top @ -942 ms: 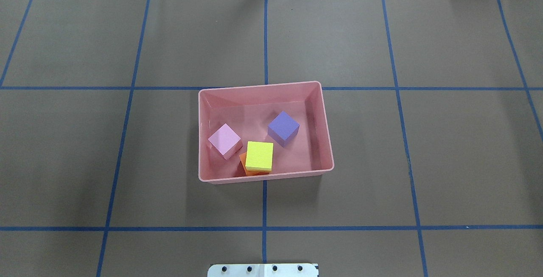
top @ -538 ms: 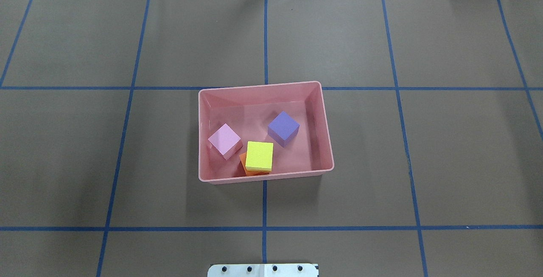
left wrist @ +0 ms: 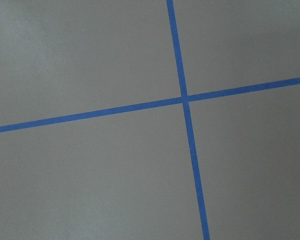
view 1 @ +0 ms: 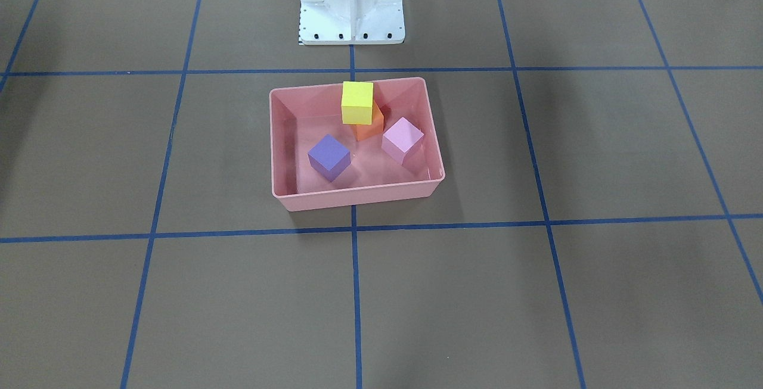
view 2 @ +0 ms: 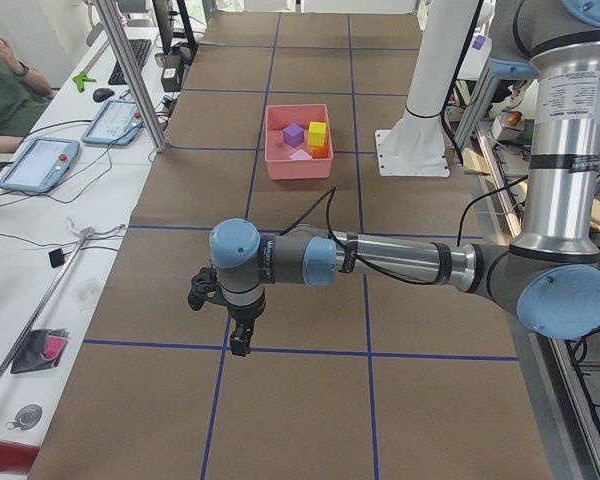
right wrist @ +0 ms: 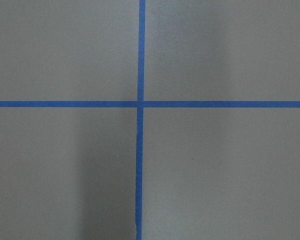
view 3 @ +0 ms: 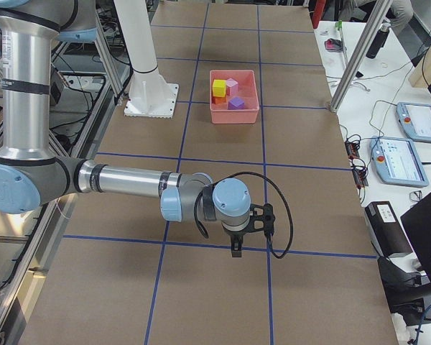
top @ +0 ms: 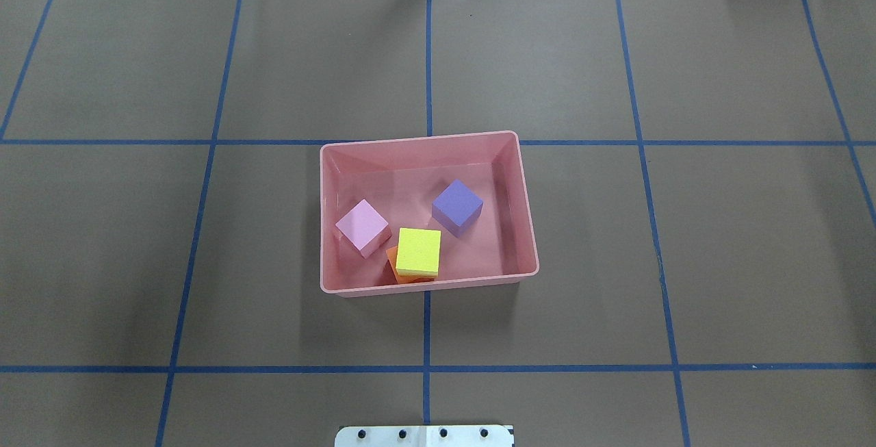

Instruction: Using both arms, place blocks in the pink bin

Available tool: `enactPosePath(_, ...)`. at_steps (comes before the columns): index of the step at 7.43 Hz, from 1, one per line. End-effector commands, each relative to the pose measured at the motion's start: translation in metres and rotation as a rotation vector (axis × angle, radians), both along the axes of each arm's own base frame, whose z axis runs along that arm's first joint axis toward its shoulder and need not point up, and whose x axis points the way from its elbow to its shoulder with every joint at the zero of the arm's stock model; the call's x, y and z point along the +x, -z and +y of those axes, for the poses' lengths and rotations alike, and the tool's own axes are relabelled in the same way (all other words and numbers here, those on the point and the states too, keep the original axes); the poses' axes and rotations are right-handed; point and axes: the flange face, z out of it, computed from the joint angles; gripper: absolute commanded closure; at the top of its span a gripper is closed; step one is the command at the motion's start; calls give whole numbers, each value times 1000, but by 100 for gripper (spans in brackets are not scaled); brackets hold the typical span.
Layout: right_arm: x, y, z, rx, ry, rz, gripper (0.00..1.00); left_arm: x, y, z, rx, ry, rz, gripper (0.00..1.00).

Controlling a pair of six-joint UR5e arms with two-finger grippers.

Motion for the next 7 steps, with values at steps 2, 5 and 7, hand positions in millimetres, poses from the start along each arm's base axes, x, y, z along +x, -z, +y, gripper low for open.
enactPosePath(2,-3,2,-2,2,5,-7,0,0,0,0,-2,1,2,0)
enactPosePath(5,-3,1,-1,1,6,-7,0,0,-15,13,-13,-9,0,0)
enactPosePath(7,-3,0,-1,0,7,-7,0,0,-14,13,-12,-6,0,0)
